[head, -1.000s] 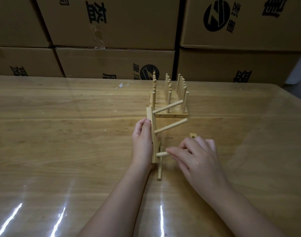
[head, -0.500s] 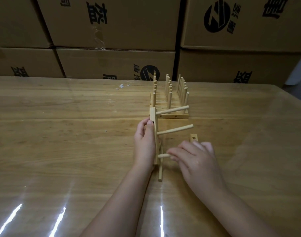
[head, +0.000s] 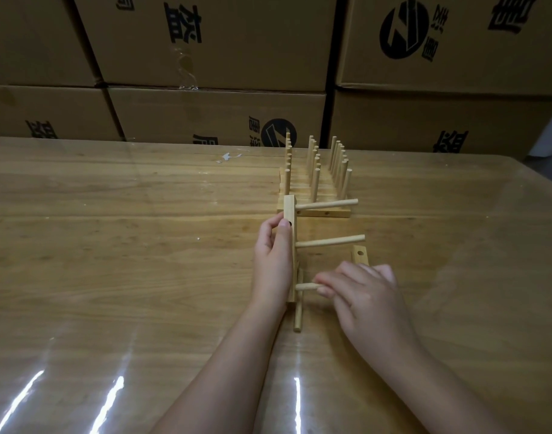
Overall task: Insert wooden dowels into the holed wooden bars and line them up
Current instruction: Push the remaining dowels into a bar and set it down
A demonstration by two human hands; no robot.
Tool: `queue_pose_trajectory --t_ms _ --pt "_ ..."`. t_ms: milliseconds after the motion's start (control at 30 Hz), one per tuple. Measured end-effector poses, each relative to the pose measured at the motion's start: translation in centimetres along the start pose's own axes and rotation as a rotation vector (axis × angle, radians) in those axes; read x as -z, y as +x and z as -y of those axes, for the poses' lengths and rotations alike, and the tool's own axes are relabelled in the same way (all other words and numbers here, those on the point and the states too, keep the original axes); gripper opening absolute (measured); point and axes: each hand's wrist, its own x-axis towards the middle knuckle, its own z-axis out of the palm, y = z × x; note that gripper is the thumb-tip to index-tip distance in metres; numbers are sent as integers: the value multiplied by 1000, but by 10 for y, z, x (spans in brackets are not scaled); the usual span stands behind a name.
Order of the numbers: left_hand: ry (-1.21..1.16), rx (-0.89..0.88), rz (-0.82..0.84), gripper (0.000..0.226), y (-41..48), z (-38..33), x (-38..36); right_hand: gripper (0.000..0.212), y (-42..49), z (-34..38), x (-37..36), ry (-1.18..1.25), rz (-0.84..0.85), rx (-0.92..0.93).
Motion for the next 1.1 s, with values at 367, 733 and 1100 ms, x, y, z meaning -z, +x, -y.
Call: queue_pose_trajectory --t_ms 367,733,1100 --pt "-191 202 -71 19 5 -3 2 45 -3 -7 3 103 -239 -59" --pt "-530 233 174 64 3 -6 3 30 3 -21 -4 577 -108 -506" --pt "-311 166 213 15 5 -2 6 20 6 -47 0 732 -184 -618"
